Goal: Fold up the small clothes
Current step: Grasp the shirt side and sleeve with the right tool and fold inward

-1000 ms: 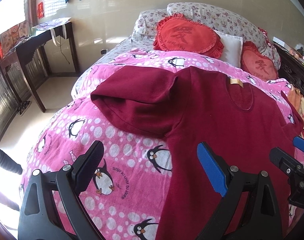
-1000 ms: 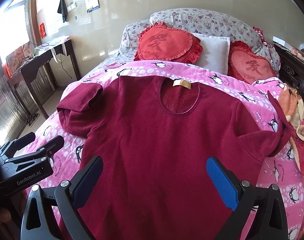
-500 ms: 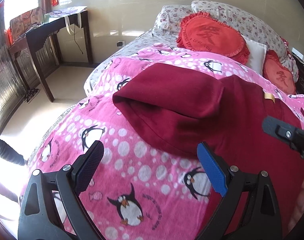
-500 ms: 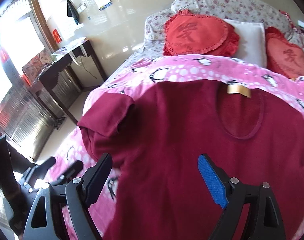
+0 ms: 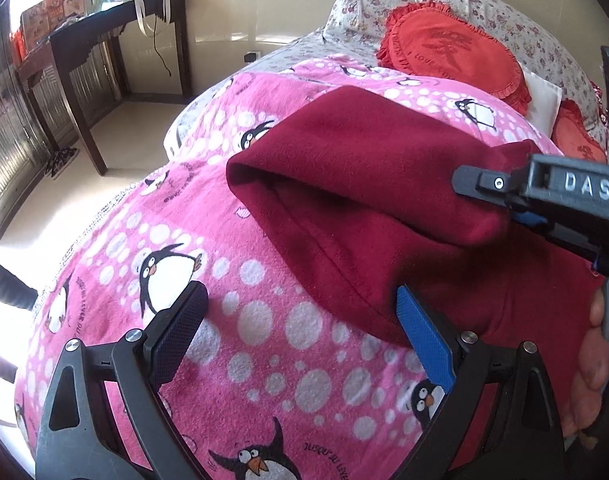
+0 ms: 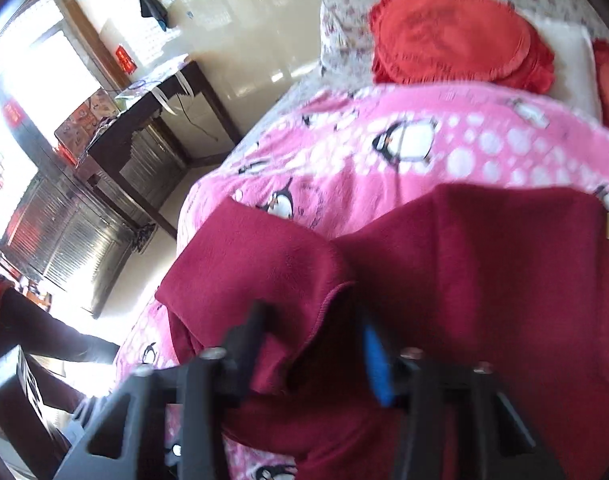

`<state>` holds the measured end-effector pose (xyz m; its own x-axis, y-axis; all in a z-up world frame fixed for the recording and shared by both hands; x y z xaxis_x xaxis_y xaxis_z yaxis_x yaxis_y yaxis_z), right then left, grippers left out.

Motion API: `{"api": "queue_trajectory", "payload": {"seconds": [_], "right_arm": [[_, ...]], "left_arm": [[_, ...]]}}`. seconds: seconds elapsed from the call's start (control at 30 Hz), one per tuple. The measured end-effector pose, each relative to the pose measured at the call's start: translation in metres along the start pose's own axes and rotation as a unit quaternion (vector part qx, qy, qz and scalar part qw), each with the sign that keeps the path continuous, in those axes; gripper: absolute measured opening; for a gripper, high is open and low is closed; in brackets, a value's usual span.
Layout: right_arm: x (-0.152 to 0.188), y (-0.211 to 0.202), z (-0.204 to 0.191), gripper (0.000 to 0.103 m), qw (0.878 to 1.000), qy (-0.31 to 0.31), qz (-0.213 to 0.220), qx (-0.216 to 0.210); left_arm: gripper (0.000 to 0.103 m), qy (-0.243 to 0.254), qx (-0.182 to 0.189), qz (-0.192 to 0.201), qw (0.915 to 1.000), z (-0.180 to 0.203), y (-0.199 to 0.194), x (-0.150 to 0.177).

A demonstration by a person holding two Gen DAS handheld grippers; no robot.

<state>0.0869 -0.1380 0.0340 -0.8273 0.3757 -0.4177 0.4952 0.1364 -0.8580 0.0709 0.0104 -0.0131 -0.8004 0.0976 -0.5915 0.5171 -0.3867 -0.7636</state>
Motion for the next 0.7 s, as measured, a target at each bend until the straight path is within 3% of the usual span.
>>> {"api": "queue_trajectory", "payload": {"seconds": [0.07, 0.17, 0.4, 0.57, 0.7], "right_arm": [[-0.005, 0.004, -0.004, 0.016, 1.0, 0.008, 0.0, -0.013], [-0.016, -0.02, -0.016, 0.005, 0.999, -0.005, 0.032, -0.025], [-0.058, -0.149, -0.027, 0.005, 0.987, -0.029, 0.145, -0.06], [-0.05, -0.217, 0.029, 0.005, 0.98, -0.021, 0.198, -0.003], [-0.02, -0.226, 0.108, 0.005, 0.981, 0.004, 0.183, 0.072]], "left_arm": [[0.095, 0.001, -0.003, -0.001, 1.0, -0.001, 0.001, 0.001], [0.095, 0.002, -0.002, 0.001, 1.0, -0.002, -0.001, 0.0], [0.095, -0.007, -0.006, 0.013, 0.9999, -0.001, -0.015, -0.002], [0.095, 0.001, 0.016, 0.033, 0.9993, 0.002, -0.046, 0.015], [0.095, 0.012, 0.014, 0.043, 0.9989, 0.003, -0.063, 0.023]]}}
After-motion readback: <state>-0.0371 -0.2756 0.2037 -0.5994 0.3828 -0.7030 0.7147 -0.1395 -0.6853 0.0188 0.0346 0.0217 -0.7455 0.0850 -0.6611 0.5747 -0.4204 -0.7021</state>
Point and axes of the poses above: each gripper's, at about its wrist camera, not at the fingertips, and y roughly the way its jaws point, z to its right, x to its underside, the point moved 6 cm from there along y, roughly the way its jaws point, and after that the axes turned 14 degrees about x, right-handed, at the moved point
